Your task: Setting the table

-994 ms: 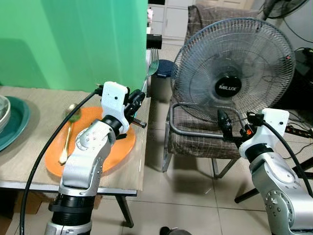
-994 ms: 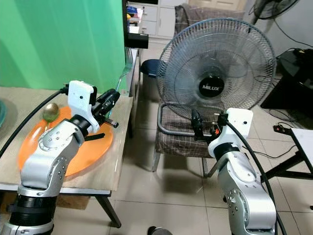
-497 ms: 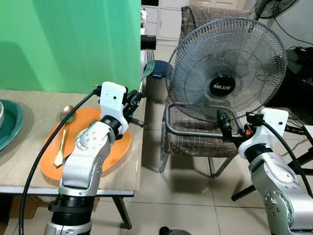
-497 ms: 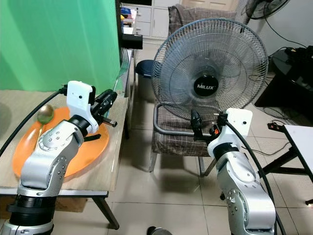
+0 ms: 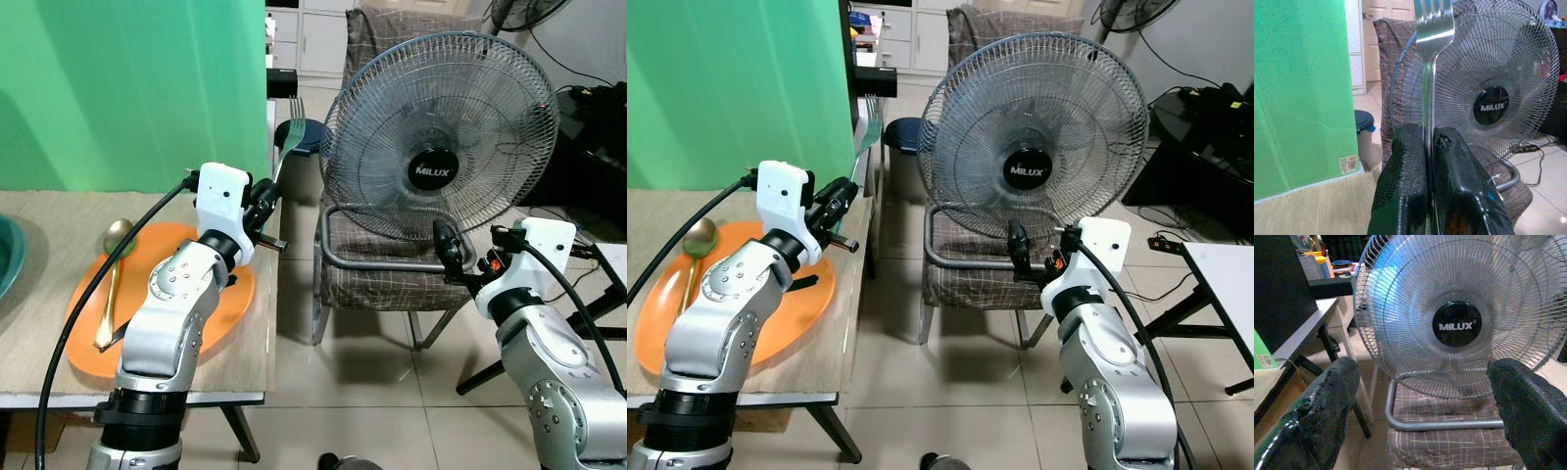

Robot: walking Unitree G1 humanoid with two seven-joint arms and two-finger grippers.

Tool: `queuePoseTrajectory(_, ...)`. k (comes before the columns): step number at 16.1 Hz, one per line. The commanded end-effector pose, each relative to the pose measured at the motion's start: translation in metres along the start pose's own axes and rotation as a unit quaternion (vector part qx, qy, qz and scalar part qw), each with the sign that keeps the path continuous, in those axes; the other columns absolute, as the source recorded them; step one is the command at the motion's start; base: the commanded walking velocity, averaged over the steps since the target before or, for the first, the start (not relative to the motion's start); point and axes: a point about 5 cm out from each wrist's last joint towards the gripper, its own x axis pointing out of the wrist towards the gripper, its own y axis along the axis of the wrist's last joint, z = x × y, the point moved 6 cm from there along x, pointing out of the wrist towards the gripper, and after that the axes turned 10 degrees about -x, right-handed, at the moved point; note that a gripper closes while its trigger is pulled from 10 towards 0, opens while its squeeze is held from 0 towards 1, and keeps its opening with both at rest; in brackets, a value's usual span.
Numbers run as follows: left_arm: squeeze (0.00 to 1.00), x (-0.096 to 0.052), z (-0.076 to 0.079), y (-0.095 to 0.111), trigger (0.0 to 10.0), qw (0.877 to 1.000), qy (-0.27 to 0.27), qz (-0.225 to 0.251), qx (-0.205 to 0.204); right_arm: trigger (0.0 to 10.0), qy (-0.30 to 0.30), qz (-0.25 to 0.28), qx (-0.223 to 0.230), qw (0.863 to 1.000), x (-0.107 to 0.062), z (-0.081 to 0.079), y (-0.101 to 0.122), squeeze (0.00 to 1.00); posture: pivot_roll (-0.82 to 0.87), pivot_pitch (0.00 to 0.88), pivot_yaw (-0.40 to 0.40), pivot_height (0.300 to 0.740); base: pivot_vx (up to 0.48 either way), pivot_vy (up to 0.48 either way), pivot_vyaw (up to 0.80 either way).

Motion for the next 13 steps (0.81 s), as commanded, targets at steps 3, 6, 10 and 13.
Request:
queuePoseTrajectory(3,0.0,-0.001,0.001,0.008,10.0,1.0,0.0,0.008,0.002,10.0,-0.013,-0.007,0.001,1.0,-0.003,0.002,-0.005,0.0,0.06,0.0,-0.033,0.74,0.0,0.0,-0.76)
queuePoseTrajectory(6,0.0,0.0,-0.006,0.025,10.0,0.998,0.028,0.06,-0.013,10.0,-0.018,-0.007,0.008,1.0,-0.004,0.001,-0.006,0.0,0.06,0.0,-0.02,0.74,0.0,0.0,-0.76)
queuePoseTrajectory(10,0.0,-0.002,-0.02,0.025,10.0,0.994,0.076,0.054,-0.051,10.0,-0.027,-0.014,0.007,1.0,-0.005,0.002,-0.01,0.0,0.06,0.0,-0.008,0.74,0.0,0.0,-0.76)
queuePoseTrajectory(13,0.0,-0.011,-0.014,0.011,10.0,0.999,0.043,0.021,-0.006,10.0,-0.048,-0.018,-0.01,0.999,-0.006,0.01,-0.014,0.0,0.05,0.0,-0.003,0.74,0.0,0.0,-0.76)
